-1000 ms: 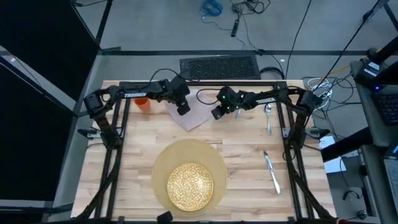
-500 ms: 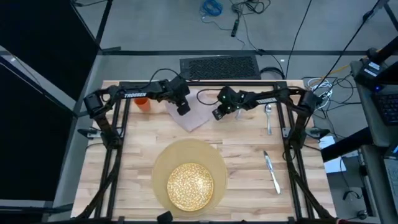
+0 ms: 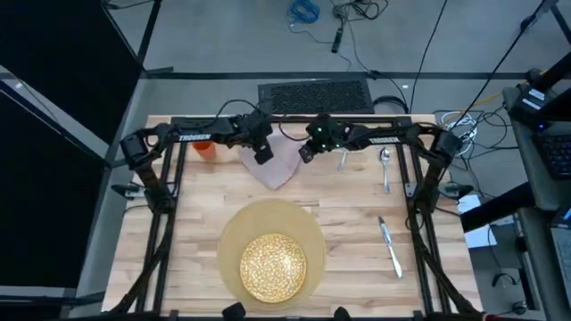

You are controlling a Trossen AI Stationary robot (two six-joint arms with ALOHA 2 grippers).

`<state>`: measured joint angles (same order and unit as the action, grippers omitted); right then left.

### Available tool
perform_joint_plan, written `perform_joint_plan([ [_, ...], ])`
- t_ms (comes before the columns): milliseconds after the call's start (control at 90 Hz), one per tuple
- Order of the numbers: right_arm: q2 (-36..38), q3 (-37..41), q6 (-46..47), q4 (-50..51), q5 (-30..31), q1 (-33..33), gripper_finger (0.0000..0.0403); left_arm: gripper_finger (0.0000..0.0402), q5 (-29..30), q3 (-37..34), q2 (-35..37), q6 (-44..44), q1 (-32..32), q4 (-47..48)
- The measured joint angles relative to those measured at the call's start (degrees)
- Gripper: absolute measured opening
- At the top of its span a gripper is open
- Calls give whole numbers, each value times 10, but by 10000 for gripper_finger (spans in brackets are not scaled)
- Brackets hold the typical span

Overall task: Set table place
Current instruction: Fold the light orange napkin on the table

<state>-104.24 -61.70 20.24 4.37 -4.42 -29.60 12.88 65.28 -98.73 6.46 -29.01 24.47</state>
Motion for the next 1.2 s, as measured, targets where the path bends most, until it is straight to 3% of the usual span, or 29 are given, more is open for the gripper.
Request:
perform_joint_plan([
  [89, -20, -31, -6, 31, 13, -3, 0, 0, 44, 1, 4, 0, 12, -1],
  [233, -42, -64, -13, 70, 43, -4, 0, 0, 66, 1, 12, -1, 22, -1],
  [544, -43, -72, -44, 52, 60, -4, 0, 0, 70, 1, 19, -1, 22, 18],
  [944, -43, -72, -101, -36, -20, 0, 0, 0, 70, 1, 19, 3, 26, 21],
  [1200, -43, -72, -47, 27, 34, -36, 0, 0, 70, 0, 19, 3, 26, 20],
])
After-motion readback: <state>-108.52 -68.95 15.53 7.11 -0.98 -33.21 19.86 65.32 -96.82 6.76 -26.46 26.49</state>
